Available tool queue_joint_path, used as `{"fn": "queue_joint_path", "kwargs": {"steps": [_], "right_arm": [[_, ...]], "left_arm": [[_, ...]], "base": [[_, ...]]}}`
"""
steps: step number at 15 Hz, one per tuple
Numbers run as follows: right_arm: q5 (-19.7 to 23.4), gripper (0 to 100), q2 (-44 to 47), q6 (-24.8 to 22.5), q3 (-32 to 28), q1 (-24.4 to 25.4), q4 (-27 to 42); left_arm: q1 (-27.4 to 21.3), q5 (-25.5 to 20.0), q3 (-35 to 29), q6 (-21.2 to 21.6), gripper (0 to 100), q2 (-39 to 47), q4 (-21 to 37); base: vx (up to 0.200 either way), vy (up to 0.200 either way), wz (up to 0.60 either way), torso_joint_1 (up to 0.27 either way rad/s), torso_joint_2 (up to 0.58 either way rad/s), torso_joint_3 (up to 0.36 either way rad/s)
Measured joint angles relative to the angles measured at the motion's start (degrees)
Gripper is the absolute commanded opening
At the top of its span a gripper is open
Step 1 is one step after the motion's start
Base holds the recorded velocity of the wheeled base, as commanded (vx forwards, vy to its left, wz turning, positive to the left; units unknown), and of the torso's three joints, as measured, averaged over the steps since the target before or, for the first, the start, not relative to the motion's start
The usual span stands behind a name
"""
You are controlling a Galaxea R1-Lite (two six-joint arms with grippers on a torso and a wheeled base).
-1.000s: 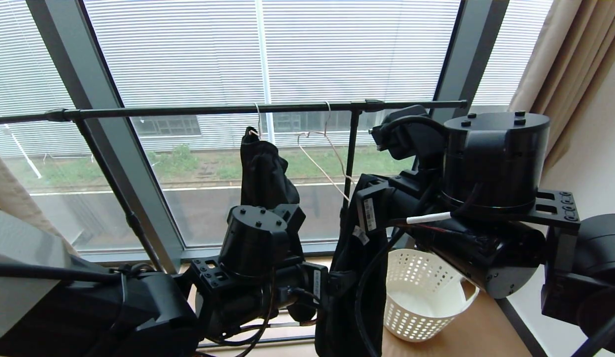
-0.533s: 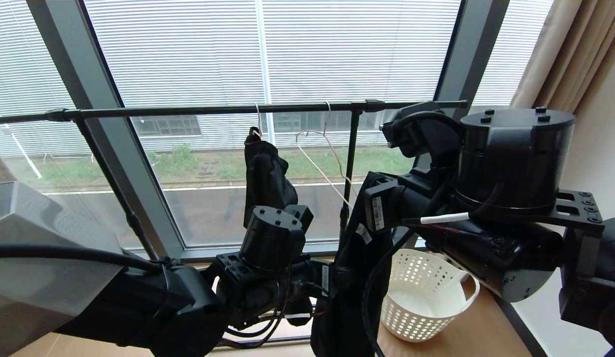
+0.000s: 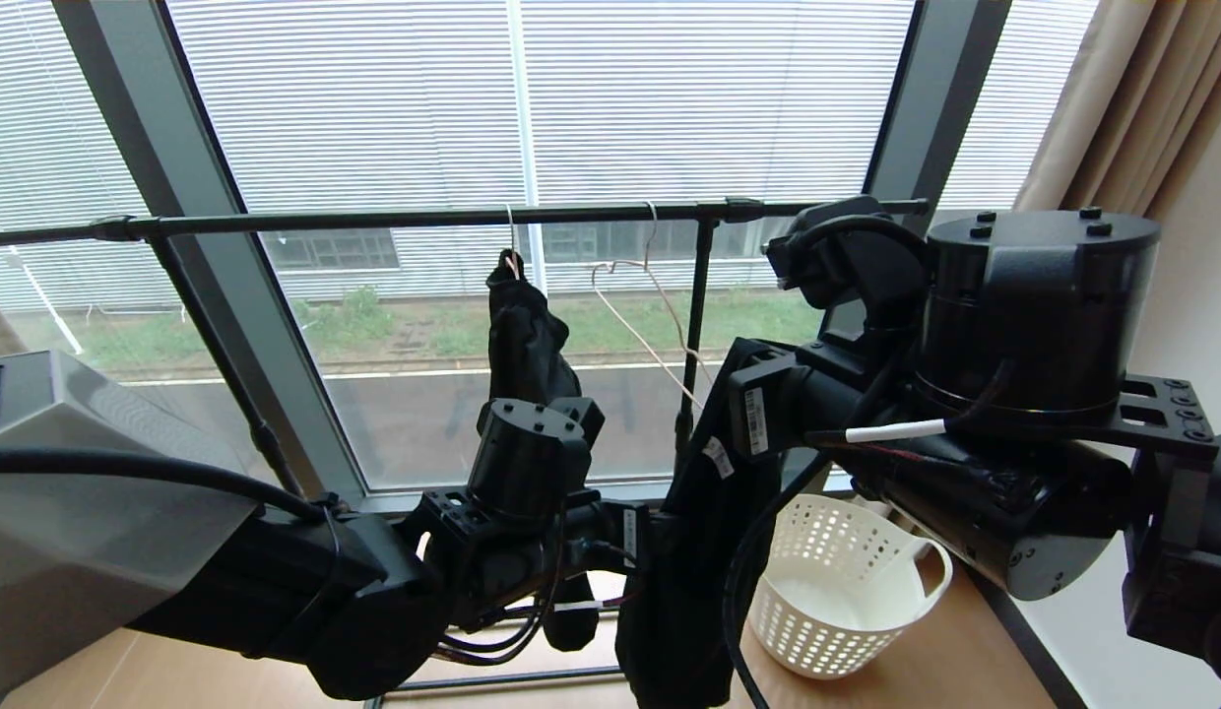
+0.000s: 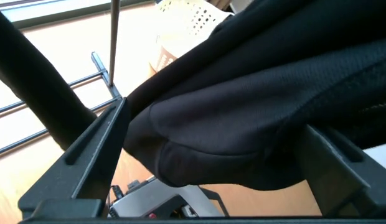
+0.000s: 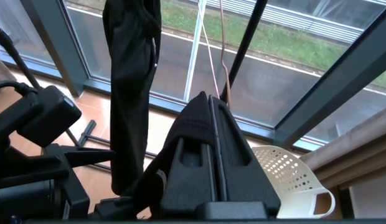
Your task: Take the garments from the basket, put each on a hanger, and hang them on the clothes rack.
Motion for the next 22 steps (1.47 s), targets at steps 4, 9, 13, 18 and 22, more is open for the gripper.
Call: {"fn": "queue_joint_path", "kwargs": {"steps": [4, 9, 13, 18, 22], "right_arm": [[0.0, 0, -0.4, -0.1, -0.1, -0.6, 0.0], [0.0, 0, -1.3, -3.1, -0.1, -5.9, 0.1], [0.3, 0, -1.5, -11.0, 2.7, -9.6, 0.1], [0.5, 0, -1.5, -19.2, 7.5, -11.1, 0.2], [0.6, 0, 0.4, -19.4, 9.0, -9.1, 0.1]], "left_arm": [[-0.2, 2.8, 0.3, 0.7, 0, -0.2, 0.0], [-0.2, 3.4, 1.4, 1.2, 0, -3.1, 0.1], [2.1, 3.4, 2.1, 3.7, 0, -8.6, 0.5], [4.3, 3.4, 0.2, 5.1, 0, -11.7, 3.1], [4.5, 3.4, -0.4, 5.2, 0, -12.6, 3.7]], "base": [[0.0, 0.0, 0.0, 0.0, 0.0, 0.0], [0.0, 0.0, 0.0, 0.0, 0.0, 0.0], [0.0, 0.0, 0.0, 0.0, 0.0, 0.0], [0.0, 0.0, 0.0, 0.0, 0.0, 0.0], [0.0, 0.0, 0.0, 0.0, 0.0, 0.0]]}}
